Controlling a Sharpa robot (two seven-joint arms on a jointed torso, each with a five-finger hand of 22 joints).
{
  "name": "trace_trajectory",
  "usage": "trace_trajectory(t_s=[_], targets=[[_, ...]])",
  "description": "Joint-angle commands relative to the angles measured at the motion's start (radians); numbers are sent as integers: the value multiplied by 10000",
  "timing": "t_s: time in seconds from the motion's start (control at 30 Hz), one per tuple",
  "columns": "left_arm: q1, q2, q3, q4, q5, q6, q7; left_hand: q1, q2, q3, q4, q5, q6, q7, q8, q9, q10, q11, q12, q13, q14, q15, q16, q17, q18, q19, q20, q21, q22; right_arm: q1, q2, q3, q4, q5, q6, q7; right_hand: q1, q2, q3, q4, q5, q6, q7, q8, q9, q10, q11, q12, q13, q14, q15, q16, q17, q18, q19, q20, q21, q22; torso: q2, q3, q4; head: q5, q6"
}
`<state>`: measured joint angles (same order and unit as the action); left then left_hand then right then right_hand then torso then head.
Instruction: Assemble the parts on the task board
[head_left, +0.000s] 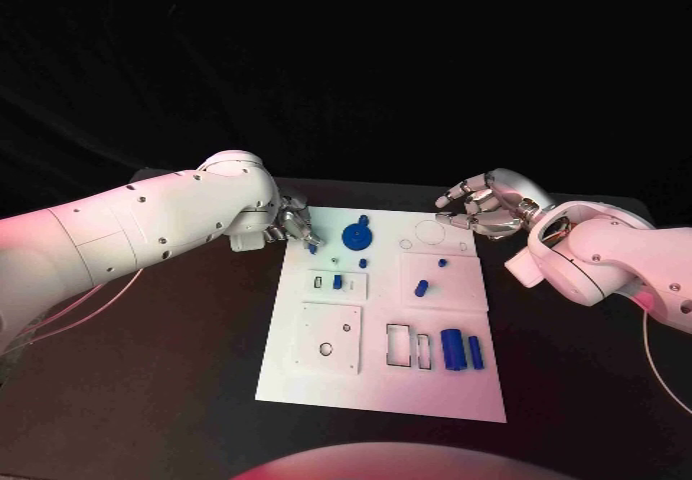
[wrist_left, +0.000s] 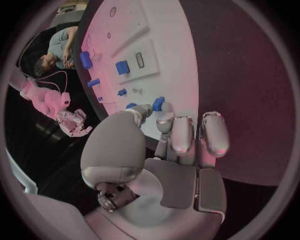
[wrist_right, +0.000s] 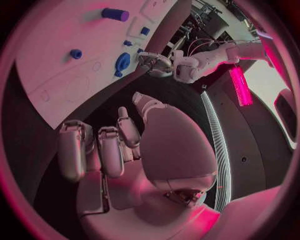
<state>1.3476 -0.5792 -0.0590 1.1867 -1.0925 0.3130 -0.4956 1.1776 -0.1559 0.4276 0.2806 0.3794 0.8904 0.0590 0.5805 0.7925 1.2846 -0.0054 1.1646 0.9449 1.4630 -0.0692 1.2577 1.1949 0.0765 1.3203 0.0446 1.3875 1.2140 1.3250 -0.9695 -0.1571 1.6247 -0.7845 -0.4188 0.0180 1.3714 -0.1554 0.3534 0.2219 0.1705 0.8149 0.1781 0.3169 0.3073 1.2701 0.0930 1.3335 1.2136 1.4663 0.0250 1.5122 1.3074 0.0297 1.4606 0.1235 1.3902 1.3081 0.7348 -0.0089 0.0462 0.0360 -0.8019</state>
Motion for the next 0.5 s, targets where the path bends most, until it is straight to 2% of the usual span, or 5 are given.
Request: trace_trajectory(t_s=[0.03, 0.13, 0.23, 0.33, 0.5], targets=[[-4, 24, 2, 29, 149, 166, 78, 374, 112, 218, -69, 32, 56, -18, -9, 6, 11, -102, 23, -13, 78, -36, 44, 11, 43, 69, -11, 60, 20, -6, 9, 0, 6, -110, 44, 69, -72, -1, 10, 23, 40, -15, -3, 34, -1, -55, -5, -56, -16, 671, -74, -32, 1205, 195, -64, -8, -51, 1487, -12, 1, 7, -14, -18], [-5, 14, 2, 40, 300, 93, 78, 733, 220, 479, -152, 33, 55, -42, 41, 45, 29, -123, 25, -18, 85, -51, 51, 21, 39, 82, -25, 69, 45, -6, 10, 0, 3, -112, 43, 69, -72, -1, 10, 23, 40, -15, -3, 34, -1, -55, -5, -56, -16, 671, -74, -32, 1205, 195, -64, -8, -51, 1487, -14, 3, 13, -18, -25], [-7, 3, 3, 42, 500, 21, 79, 1314, 333, 1103, -467, 50, -41, -48, 177, 167, 69, -145, 27, -12, 95, -85, 57, 29, 31, 113, -53, 93, 98, -6, 13, 0, -2, -113, 45, 69, -72, -1, 10, 23, 40, -15, -3, 34, -1, -55, -5, -56, -16, 671, -74, -32, 1205, 195, -64, -8, -51, 1487, -12, 3, 8, -15, -27], [-11, -35, 4, 77, 740, -88, 85, 1418, 265, 1812, -620, 22, -132, 3, 339, 308, 95, -105, 5, -54, 96, -44, 51, 25, 30, 109, -47, 97, 108, -6, 16, 0, -6, -114, 49, 69, -72, -1, 10, 23, 40, -15, -3, 34, -1, -55, -5, -56, -16, 671, -74, -32, 1205, 195, -64, -8, -51, 1487, -15, 4, 4, -10, -30], [-15, -147, 9, 198, 1027, -268, 88, 1398, 197, 2127, -714, 3, -151, 10, 428, 377, 114, -100, 12, -56, 101, -40, 59, 35, 30, 111, -41, 102, 120, -6, 15, 0, -11, -115, 51, 68, -64, 11, 23, 21, 49, -11, -4, 40, 0, -40, -6, -47, -1, 672, -76, -34, 1207, 193, -57, -10, -46, 1492, -16, 5, 2, -1, -32]])
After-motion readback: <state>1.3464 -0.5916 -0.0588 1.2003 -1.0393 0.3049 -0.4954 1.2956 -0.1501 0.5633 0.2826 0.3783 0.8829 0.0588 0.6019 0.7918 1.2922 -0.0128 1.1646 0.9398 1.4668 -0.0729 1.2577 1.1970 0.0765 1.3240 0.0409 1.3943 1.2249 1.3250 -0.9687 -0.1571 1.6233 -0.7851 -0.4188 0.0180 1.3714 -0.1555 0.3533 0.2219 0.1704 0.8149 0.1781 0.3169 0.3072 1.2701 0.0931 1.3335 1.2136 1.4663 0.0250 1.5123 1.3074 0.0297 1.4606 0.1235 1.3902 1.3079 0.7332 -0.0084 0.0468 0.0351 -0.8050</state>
